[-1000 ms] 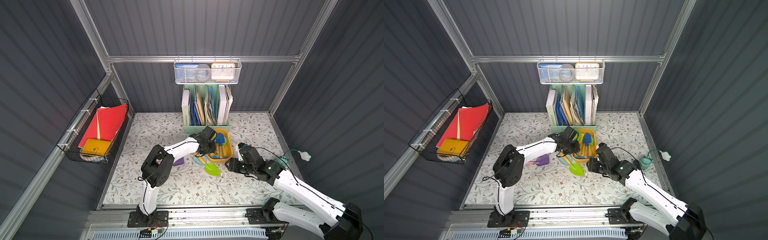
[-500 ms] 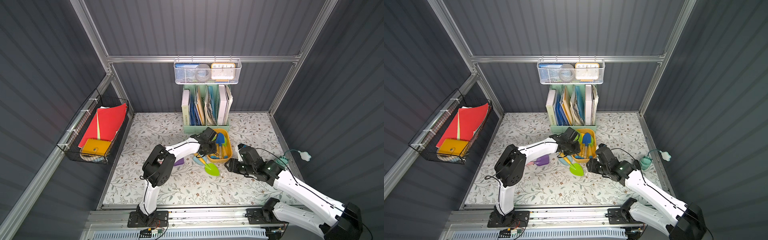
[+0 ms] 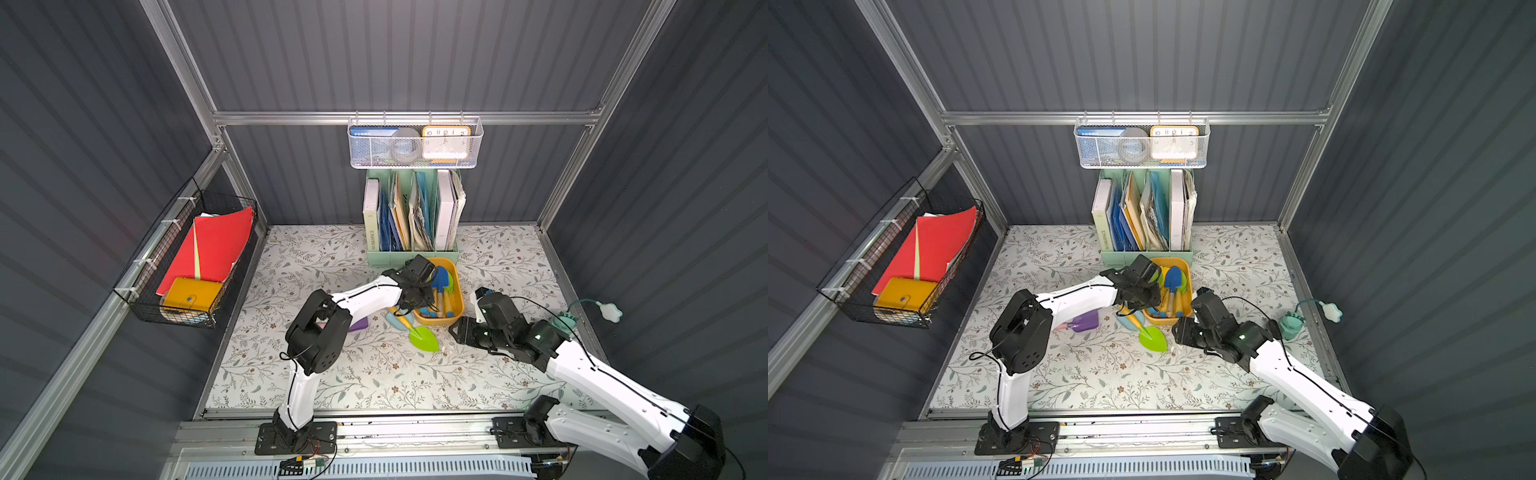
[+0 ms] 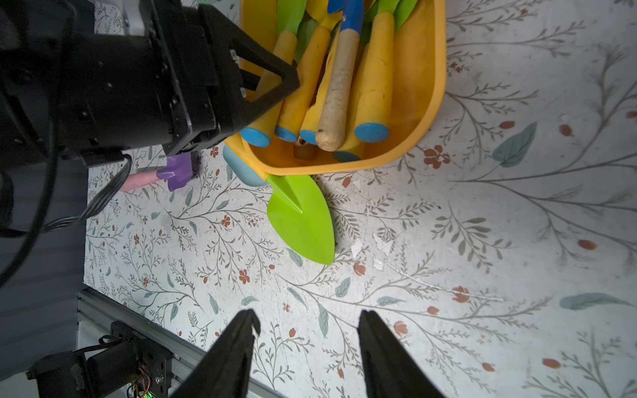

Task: Put the shovel into the storage box
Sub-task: Place the shovel in the storage box.

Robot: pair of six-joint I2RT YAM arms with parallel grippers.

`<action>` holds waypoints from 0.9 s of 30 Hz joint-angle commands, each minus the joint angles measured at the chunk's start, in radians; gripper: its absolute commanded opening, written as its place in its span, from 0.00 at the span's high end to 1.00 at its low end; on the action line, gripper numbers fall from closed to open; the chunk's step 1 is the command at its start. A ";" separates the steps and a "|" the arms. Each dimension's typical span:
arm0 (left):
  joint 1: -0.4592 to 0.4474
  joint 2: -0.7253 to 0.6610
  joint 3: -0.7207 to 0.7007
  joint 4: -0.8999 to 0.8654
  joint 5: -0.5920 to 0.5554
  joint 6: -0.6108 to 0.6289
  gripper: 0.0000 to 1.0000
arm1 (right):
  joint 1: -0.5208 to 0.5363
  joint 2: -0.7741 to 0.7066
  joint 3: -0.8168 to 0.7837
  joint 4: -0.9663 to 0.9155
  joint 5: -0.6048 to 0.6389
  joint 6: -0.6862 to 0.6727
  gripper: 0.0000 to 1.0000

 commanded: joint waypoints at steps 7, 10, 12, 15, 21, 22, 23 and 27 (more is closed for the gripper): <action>-0.011 -0.014 0.036 -0.066 -0.094 0.003 0.77 | -0.002 0.018 -0.002 0.012 -0.025 0.000 0.46; -0.012 -0.021 0.037 -0.069 -0.113 -0.001 0.77 | -0.003 0.020 -0.005 0.017 -0.023 0.002 0.46; -0.012 -0.017 0.045 -0.074 -0.121 0.000 0.77 | -0.002 0.023 -0.005 0.020 -0.025 0.002 0.46; -0.013 -0.009 0.060 -0.089 -0.133 0.003 0.77 | -0.003 0.028 -0.004 0.025 -0.030 0.002 0.46; -0.012 -0.007 0.073 -0.106 -0.155 0.013 0.74 | -0.003 0.033 -0.005 0.026 -0.037 0.001 0.46; -0.011 0.000 0.076 -0.113 -0.160 0.015 0.74 | -0.003 0.034 -0.005 0.027 -0.038 0.004 0.46; -0.012 0.008 0.078 -0.118 -0.164 0.017 0.74 | -0.003 0.034 -0.005 0.028 -0.040 0.004 0.46; -0.012 0.029 0.080 -0.118 -0.186 0.020 0.73 | -0.002 0.037 -0.005 0.035 -0.050 0.005 0.46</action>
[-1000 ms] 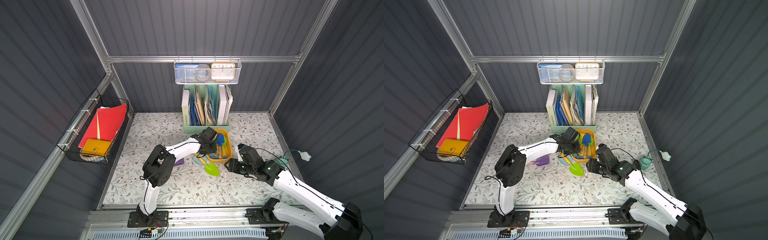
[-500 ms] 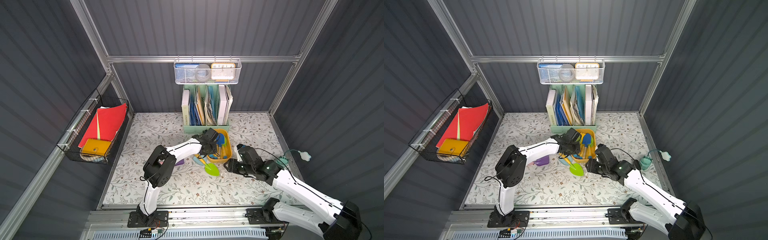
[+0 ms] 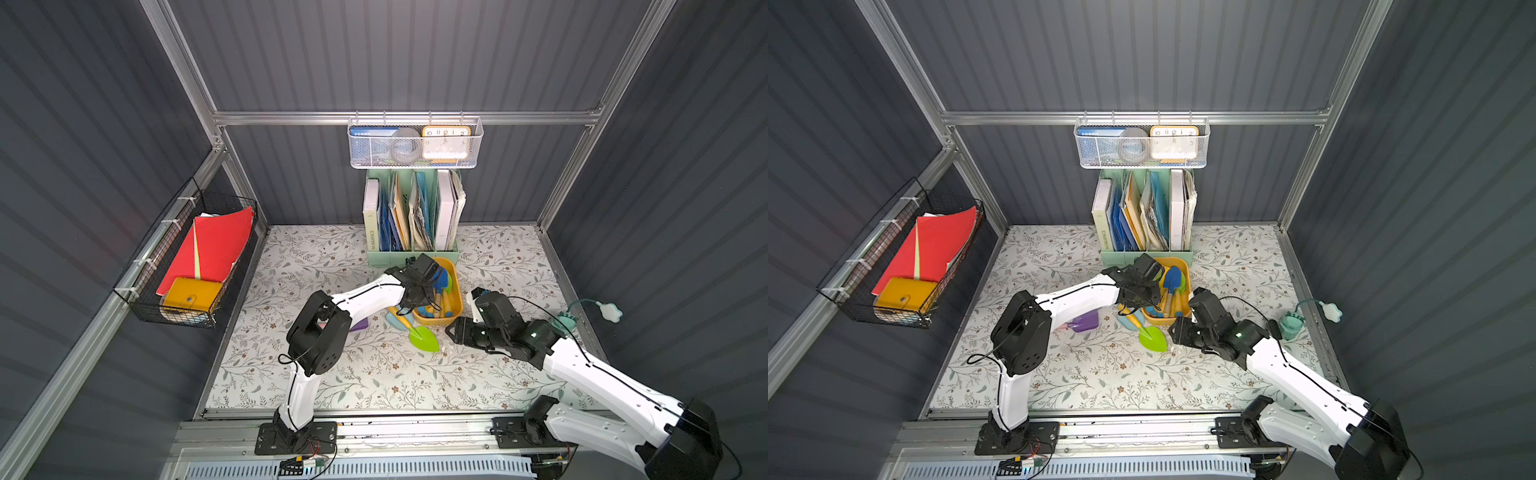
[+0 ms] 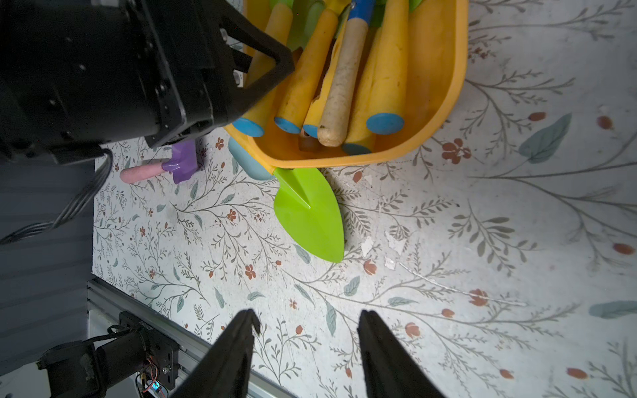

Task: Put the shovel into the storage box
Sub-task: Place the shovel in the storage box.

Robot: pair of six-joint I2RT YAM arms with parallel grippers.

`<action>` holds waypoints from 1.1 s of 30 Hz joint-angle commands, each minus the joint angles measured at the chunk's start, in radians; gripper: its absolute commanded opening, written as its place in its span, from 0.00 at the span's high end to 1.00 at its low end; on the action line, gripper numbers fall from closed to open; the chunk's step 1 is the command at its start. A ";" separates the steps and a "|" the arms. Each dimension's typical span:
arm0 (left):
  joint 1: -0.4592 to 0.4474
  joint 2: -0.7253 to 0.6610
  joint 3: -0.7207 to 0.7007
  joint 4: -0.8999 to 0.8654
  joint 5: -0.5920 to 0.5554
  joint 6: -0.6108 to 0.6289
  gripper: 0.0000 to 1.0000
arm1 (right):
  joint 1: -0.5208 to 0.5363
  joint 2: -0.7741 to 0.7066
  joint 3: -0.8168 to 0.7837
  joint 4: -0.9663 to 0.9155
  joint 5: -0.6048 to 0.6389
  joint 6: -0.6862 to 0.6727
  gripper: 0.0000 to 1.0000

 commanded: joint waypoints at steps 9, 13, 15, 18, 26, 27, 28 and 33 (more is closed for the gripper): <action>0.002 0.041 0.024 -0.036 -0.078 0.016 0.54 | -0.002 0.009 -0.016 0.020 -0.027 0.011 0.46; -0.012 0.023 0.022 -0.040 -0.087 0.013 0.53 | -0.002 0.018 -0.022 0.032 -0.030 0.012 0.46; -0.020 0.013 0.022 -0.047 -0.092 0.011 0.53 | -0.002 0.027 -0.022 0.035 -0.033 0.012 0.46; -0.029 -0.006 0.024 -0.061 -0.098 0.011 0.52 | -0.003 0.037 -0.021 0.035 -0.045 0.010 0.46; -0.036 -0.081 0.018 -0.085 -0.132 0.011 0.51 | -0.003 0.048 -0.022 0.062 -0.063 0.012 0.46; -0.036 -0.088 0.016 -0.087 -0.133 0.011 0.51 | -0.002 0.049 -0.022 0.062 -0.063 0.012 0.46; -0.036 -0.094 0.015 -0.088 -0.131 0.013 0.51 | -0.002 0.049 -0.022 0.062 -0.063 0.012 0.46; -0.042 -0.114 -0.012 -0.080 -0.120 0.016 0.66 | -0.003 0.047 -0.024 0.062 -0.064 0.014 0.46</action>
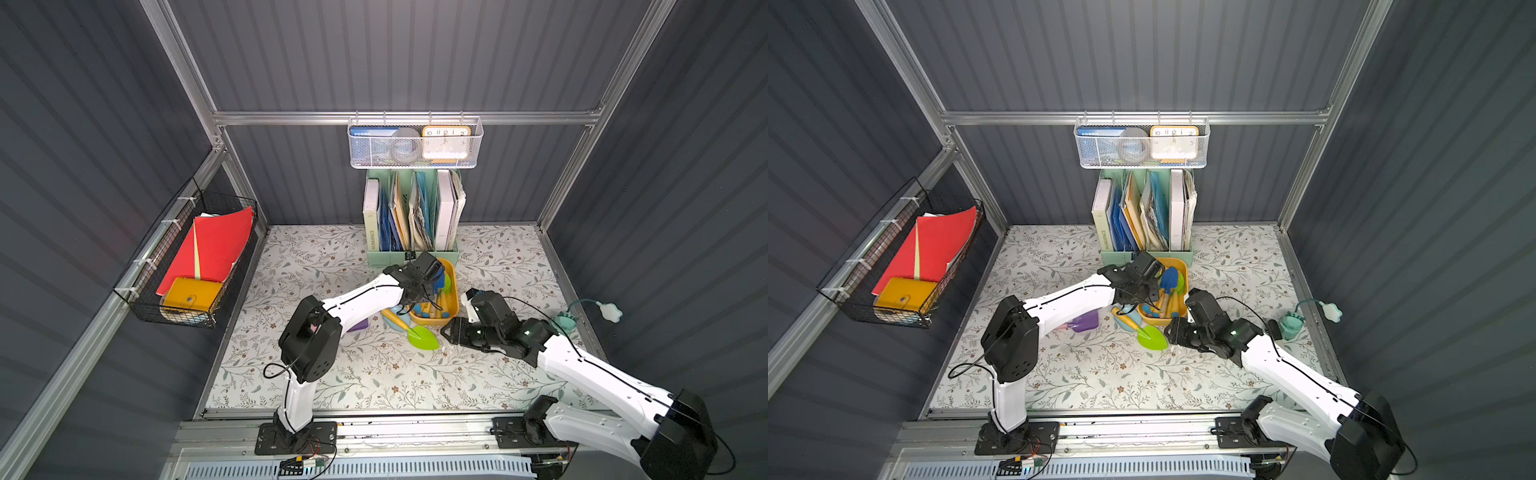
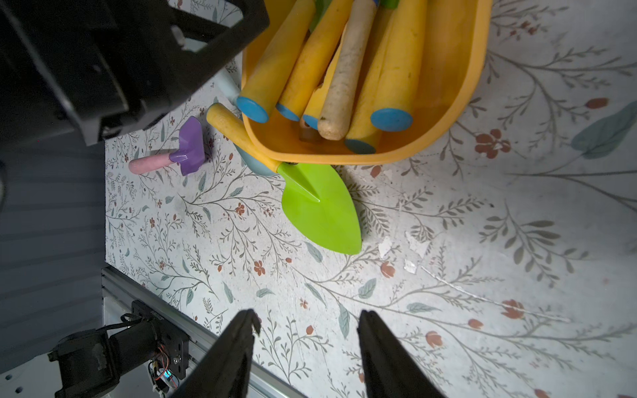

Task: Put the shovel into the storage box
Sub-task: Place the shovel in the storage box.

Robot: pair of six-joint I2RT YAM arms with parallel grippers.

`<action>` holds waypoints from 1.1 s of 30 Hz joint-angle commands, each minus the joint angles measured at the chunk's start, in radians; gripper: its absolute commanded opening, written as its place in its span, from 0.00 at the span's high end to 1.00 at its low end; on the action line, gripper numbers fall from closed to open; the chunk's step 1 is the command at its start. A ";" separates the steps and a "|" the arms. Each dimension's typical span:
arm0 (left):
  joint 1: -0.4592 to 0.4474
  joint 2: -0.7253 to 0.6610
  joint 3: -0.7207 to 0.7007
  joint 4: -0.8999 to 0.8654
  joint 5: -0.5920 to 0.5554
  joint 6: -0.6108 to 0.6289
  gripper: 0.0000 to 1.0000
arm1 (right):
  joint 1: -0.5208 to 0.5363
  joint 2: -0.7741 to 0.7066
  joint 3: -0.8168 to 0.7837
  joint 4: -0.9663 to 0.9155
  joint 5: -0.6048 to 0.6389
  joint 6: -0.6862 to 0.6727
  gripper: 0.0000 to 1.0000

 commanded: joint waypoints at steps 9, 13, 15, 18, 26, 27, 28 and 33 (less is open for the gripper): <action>-0.030 -0.008 -0.052 -0.012 0.043 0.016 0.86 | -0.003 0.003 -0.015 0.006 -0.002 0.008 0.46; -0.031 -0.002 -0.068 -0.016 0.015 0.019 0.90 | -0.003 0.002 -0.014 0.006 0.001 0.009 0.46; -0.030 0.008 -0.065 -0.017 0.007 0.018 0.90 | -0.003 0.002 -0.013 0.007 0.000 0.009 0.46; -0.031 0.017 -0.062 -0.016 0.005 0.018 0.91 | -0.003 0.003 -0.015 0.009 -0.002 0.012 0.46; -0.031 0.016 -0.071 0.034 0.049 0.030 0.91 | -0.003 -0.003 -0.015 0.005 0.014 0.015 0.46; -0.031 0.016 -0.072 0.035 0.052 0.030 0.91 | -0.003 -0.003 -0.012 0.003 0.017 0.013 0.46; -0.032 0.015 -0.070 0.035 0.057 0.030 0.91 | -0.003 -0.004 -0.007 -0.002 0.018 0.012 0.46; -0.031 -0.046 -0.075 0.041 0.053 0.035 0.86 | -0.002 -0.006 0.025 -0.047 0.043 -0.006 0.46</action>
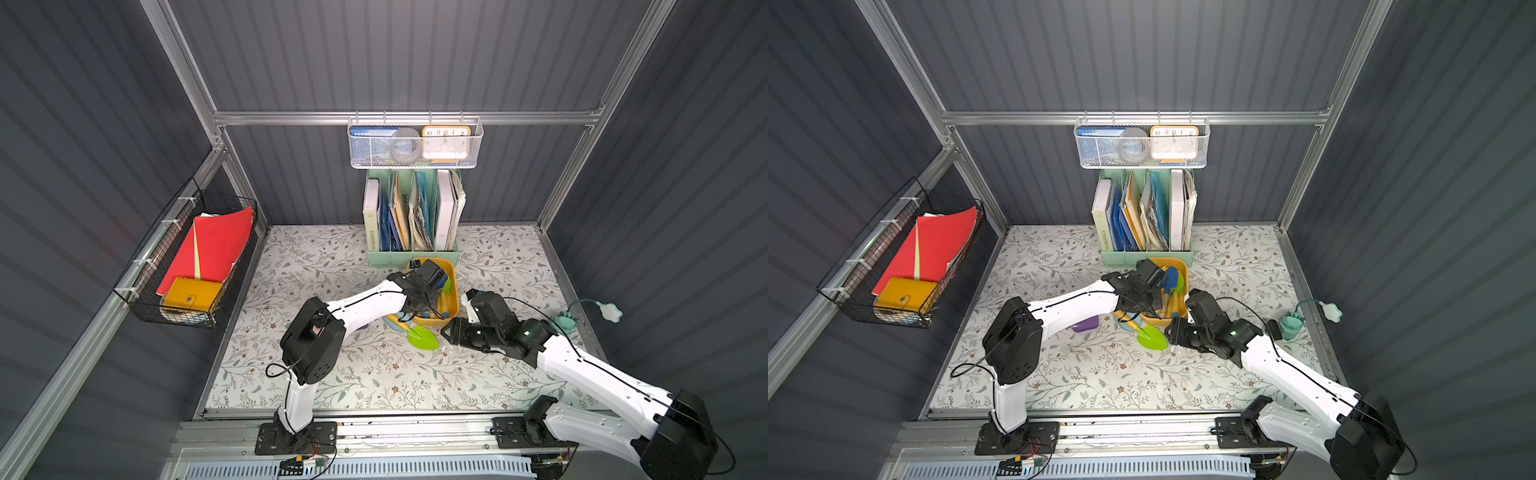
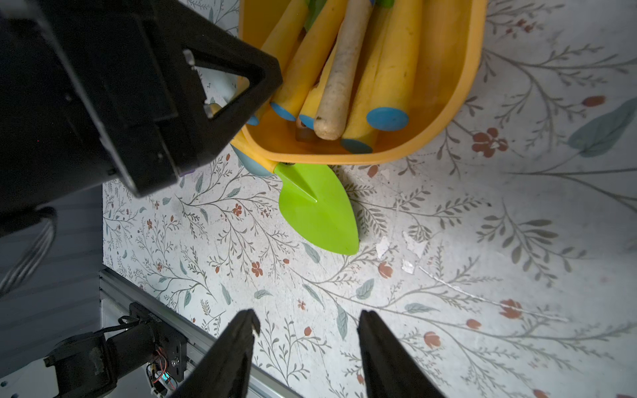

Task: Put the shovel into the storage box
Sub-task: Place the shovel in the storage box.

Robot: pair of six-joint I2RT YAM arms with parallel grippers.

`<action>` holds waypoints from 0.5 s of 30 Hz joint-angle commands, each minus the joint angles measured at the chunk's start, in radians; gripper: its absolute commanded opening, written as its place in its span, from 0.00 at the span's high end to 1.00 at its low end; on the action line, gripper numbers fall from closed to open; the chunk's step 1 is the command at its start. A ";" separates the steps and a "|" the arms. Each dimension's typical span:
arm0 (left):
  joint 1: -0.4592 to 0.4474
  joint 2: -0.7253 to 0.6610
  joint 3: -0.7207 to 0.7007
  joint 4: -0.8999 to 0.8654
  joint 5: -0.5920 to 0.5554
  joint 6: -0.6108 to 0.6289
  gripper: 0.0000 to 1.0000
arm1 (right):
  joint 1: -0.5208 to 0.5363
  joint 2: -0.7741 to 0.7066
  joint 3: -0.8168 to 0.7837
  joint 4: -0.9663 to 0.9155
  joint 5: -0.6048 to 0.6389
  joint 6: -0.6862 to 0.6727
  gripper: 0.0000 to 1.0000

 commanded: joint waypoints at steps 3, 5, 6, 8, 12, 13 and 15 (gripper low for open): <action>0.000 -0.095 -0.016 0.000 0.000 0.018 0.81 | -0.003 -0.006 0.050 -0.061 0.045 -0.019 0.46; 0.000 -0.127 -0.031 -0.002 0.001 0.018 0.79 | -0.003 -0.004 0.059 -0.066 0.048 -0.024 0.46; 0.000 -0.146 -0.042 -0.004 0.001 0.017 0.78 | -0.004 -0.003 0.065 -0.068 0.049 -0.026 0.46; 0.001 -0.179 -0.067 -0.008 -0.012 0.011 0.76 | -0.003 0.000 0.074 -0.070 0.048 -0.029 0.46; 0.002 -0.243 -0.117 -0.025 -0.035 0.000 0.73 | -0.002 0.018 0.100 -0.083 0.030 -0.040 0.46; 0.001 -0.260 -0.146 -0.027 -0.041 -0.003 0.72 | -0.002 0.027 0.111 -0.092 0.023 -0.045 0.46; 0.003 -0.293 -0.187 -0.035 -0.054 -0.012 0.71 | -0.003 0.046 0.130 -0.106 0.004 -0.054 0.46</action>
